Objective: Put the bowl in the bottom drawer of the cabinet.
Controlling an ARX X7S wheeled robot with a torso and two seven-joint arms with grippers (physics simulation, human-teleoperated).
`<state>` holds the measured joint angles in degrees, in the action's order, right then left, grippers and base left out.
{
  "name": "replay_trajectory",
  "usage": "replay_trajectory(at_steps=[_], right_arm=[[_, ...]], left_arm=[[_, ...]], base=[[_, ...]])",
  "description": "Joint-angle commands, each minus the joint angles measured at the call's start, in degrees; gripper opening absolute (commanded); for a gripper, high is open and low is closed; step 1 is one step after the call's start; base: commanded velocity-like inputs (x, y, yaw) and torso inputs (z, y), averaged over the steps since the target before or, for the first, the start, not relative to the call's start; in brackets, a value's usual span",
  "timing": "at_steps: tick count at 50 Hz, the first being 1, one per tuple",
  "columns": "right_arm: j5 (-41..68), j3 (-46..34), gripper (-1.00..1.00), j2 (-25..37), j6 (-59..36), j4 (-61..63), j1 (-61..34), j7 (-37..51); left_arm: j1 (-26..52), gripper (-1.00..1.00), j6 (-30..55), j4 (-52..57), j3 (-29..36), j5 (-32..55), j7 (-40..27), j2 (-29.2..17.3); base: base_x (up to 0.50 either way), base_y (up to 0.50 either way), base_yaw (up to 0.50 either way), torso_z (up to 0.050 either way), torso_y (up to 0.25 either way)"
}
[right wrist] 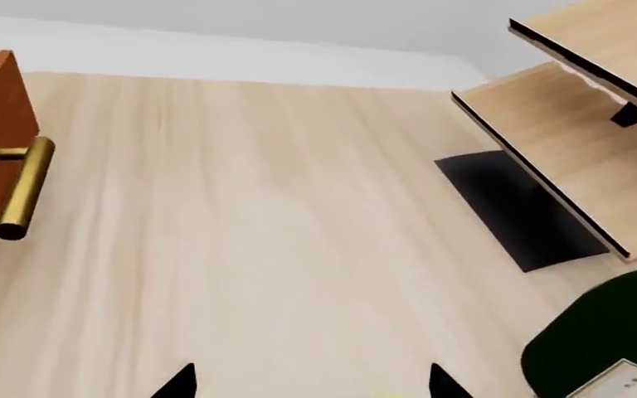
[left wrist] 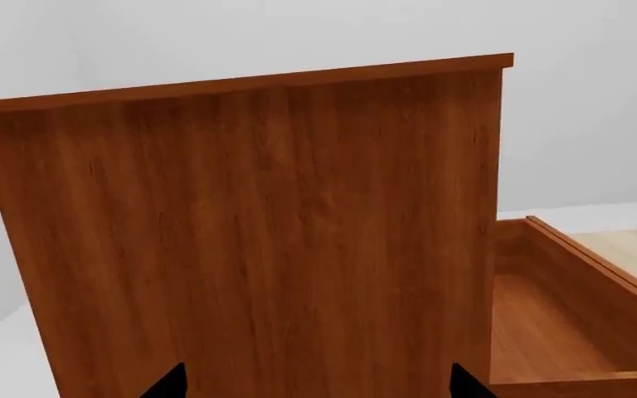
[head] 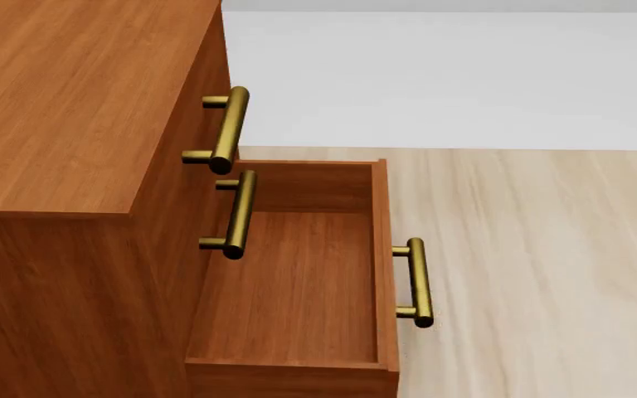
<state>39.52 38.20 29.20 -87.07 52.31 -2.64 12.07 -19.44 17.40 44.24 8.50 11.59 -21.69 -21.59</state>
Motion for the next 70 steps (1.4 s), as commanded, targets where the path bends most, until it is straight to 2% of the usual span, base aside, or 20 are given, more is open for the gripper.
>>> replay_trajectory(at_steps=[1,20,31,54,70], right_arm=[[0.6,4.5,1.0,1.7,0.1,-3.3,3.7,-0.2],[-4.8,11.3,1.0,2.5,10.1,-14.2,13.9,-3.3],[-5.1,11.7,1.0,2.7,10.8,-18.4,13.9,-3.9],[-8.1,6.7,1.0,4.4,17.1,-32.1,11.9,-5.6],[-8.7,3.9,1.0,4.4,18.7,-36.3,10.5,-6.1]], left_arm=[[0.1,1.0,0.1,0.2,0.1,0.2,-0.3,-0.2],[0.9,1.0,0.5,0.0,0.4,0.8,-0.5,-0.4],[0.7,1.0,0.4,0.4,0.4,0.8,-0.9,-0.5],[0.8,1.0,-0.2,-0.4,0.5,1.0,-1.3,-0.7],[1.4,1.0,0.2,-0.3,1.0,1.1,-1.6,-0.9]], base=[[0.0,0.0,0.0,0.0,0.0],[0.0,0.0,0.0,0.0,0.0],[0.0,0.0,0.0,0.0,0.0],[0.0,0.0,0.0,0.0,0.0],[0.0,0.0,0.0,0.0,0.0]])
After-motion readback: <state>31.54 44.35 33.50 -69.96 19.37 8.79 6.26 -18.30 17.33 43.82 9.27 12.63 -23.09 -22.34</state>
